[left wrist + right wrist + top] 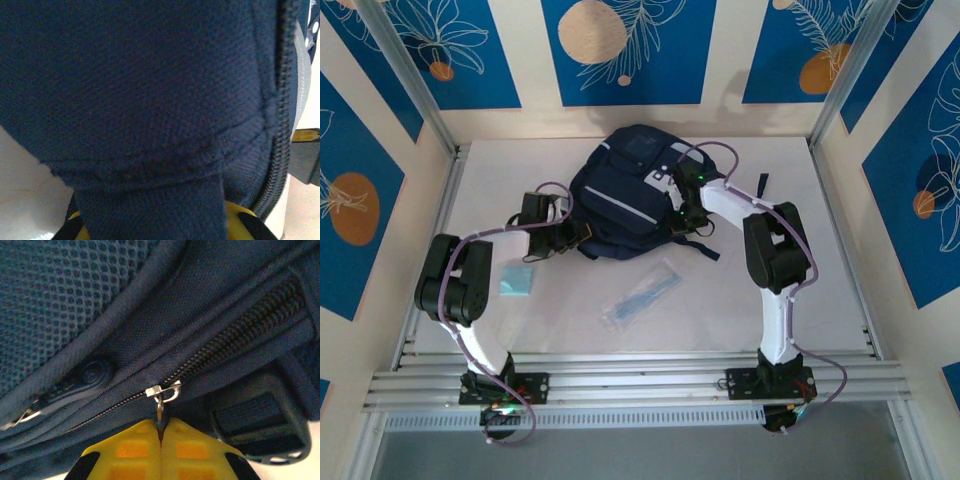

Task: Pack the student bag
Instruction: Unzip the student bag at the top-center of the table.

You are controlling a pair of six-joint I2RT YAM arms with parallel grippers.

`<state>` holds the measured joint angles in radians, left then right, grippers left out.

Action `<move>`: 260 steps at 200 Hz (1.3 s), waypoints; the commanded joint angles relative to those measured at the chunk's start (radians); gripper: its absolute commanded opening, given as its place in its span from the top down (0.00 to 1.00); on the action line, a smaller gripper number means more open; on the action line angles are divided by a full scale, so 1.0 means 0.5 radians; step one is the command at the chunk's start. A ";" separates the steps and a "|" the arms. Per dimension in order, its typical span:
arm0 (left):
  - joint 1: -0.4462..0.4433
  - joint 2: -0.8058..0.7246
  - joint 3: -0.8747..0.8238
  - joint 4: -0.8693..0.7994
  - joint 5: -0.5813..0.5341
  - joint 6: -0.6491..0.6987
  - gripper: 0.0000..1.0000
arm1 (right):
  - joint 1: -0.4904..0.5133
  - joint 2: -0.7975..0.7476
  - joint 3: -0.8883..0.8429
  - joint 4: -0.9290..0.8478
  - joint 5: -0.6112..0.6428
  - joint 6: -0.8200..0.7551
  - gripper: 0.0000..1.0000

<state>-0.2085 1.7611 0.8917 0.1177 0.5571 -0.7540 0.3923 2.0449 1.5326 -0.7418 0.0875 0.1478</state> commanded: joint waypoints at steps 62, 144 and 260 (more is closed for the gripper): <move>-0.173 0.049 -0.046 0.470 -0.063 -0.203 1.00 | 0.036 -0.296 -0.283 0.100 -1.061 0.517 1.00; -0.304 0.098 -0.022 0.603 -0.125 -0.302 1.00 | 0.347 -0.262 -0.183 0.466 -1.498 0.821 1.00; -0.399 0.080 -0.149 0.867 -0.053 -0.480 1.00 | 0.440 -0.112 0.162 0.489 -1.029 0.909 0.88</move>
<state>-0.3450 1.8023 0.8139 0.4259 0.4507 -0.9642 0.5720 2.0197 1.5986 -0.5537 -0.4072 0.6514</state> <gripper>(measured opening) 0.130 0.072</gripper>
